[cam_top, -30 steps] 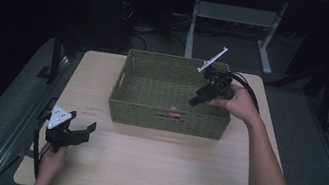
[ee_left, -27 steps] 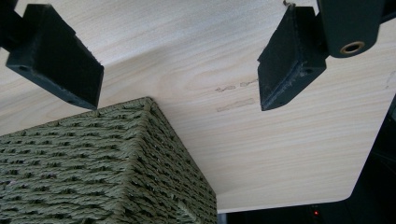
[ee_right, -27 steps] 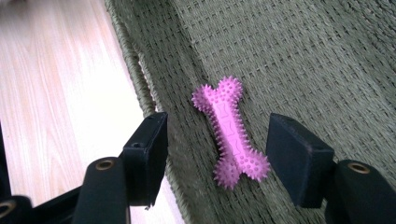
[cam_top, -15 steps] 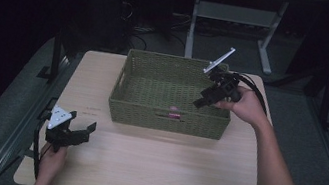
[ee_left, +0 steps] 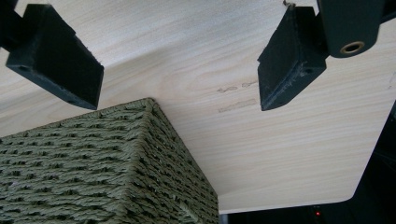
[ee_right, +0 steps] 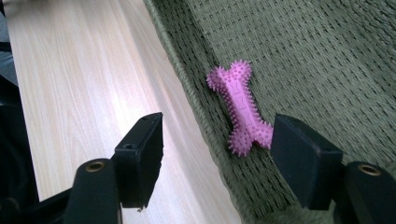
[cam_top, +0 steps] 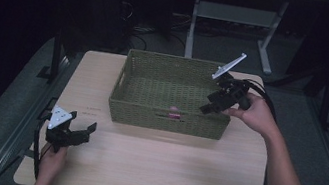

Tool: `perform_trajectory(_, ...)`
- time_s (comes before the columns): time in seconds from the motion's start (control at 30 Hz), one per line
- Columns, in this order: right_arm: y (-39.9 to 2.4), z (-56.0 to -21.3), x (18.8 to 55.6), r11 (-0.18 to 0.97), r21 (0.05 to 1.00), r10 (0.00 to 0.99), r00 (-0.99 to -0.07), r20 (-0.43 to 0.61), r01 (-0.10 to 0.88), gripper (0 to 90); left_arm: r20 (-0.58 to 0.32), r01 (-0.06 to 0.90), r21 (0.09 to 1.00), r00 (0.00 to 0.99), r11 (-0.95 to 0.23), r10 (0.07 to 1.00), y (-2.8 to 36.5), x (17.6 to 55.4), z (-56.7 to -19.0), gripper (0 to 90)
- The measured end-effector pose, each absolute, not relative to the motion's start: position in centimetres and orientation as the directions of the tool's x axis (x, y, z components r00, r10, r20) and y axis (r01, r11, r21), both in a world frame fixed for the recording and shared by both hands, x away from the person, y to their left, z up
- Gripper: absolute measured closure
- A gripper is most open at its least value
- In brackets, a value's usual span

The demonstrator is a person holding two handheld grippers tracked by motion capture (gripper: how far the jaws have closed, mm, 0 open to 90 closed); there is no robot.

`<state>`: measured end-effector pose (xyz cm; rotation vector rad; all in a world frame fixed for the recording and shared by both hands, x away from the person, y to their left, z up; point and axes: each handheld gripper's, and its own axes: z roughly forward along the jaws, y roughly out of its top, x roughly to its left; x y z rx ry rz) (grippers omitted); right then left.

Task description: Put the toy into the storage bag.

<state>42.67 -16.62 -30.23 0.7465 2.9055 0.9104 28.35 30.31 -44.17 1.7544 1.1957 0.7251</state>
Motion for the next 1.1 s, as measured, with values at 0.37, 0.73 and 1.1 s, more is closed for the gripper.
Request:
perform_trajectory(0.37,-17.5,-30.6,40.9,0.708,0.555,0.447,-0.885,0.127,0.437,31.2,-0.006,0.424,0.891,0.368,-0.162,0.93,30.3,28.3,-44.2,13.9)
perform_trajectory(0.73,-18.6,-31.8,39.2,0.703,0.554,0.455,-0.881,0.131,0.445,29.9,-0.001,0.424,0.89,0.372,-0.169,0.928,30.2,28.3,-44.2,13.9)
perform_trajectory(1.1,-19.7,-33.8,38.0,0.693,0.555,0.465,-0.874,0.145,0.46,29.0,-0.002,0.425,0.889,0.37,-0.167,0.929,30.2,28.3,-44.2,13.8)
